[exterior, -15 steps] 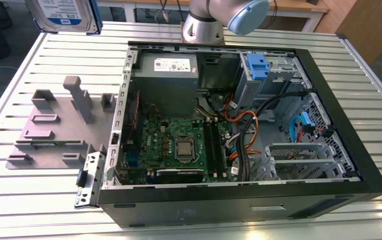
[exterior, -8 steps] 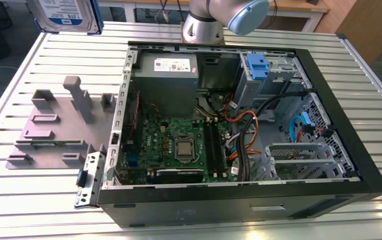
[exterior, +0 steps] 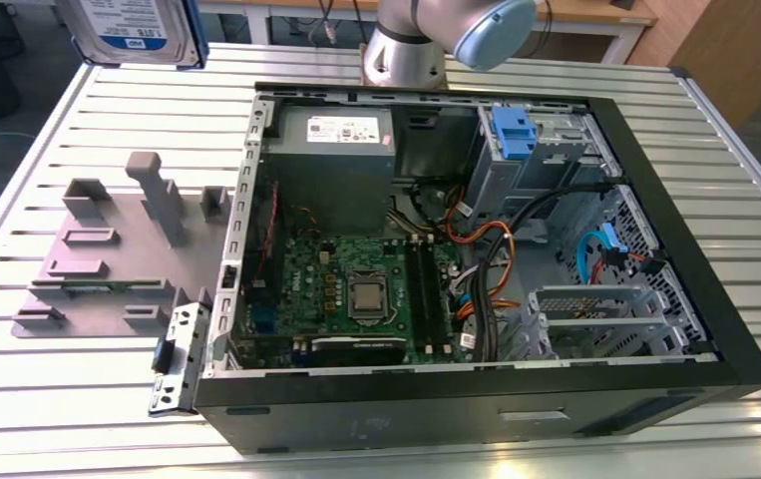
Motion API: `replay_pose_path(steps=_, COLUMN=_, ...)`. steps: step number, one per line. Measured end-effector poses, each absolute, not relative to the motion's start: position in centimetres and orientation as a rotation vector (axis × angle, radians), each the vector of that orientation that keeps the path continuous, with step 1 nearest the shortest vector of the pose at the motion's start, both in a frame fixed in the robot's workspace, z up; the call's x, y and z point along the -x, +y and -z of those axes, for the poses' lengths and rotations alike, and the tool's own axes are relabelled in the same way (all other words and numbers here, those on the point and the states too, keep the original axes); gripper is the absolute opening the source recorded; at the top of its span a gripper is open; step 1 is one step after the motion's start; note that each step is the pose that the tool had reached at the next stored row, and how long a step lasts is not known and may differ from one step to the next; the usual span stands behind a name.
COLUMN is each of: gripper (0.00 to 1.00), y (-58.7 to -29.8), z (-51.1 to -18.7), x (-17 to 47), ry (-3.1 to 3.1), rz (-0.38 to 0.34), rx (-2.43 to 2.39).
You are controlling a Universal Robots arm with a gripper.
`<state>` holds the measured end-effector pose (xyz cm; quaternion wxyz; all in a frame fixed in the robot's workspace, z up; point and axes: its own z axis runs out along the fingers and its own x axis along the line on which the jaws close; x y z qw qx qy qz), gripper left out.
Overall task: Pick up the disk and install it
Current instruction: 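Pick up the disk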
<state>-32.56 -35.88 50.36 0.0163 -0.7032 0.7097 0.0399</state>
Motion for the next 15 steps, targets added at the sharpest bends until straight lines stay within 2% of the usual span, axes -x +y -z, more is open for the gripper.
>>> replay_pose_path(steps=15, gripper=0.37, y=-35.88, z=-50.36, x=32.14, ry=2.207, rz=-0.124, rx=2.187)
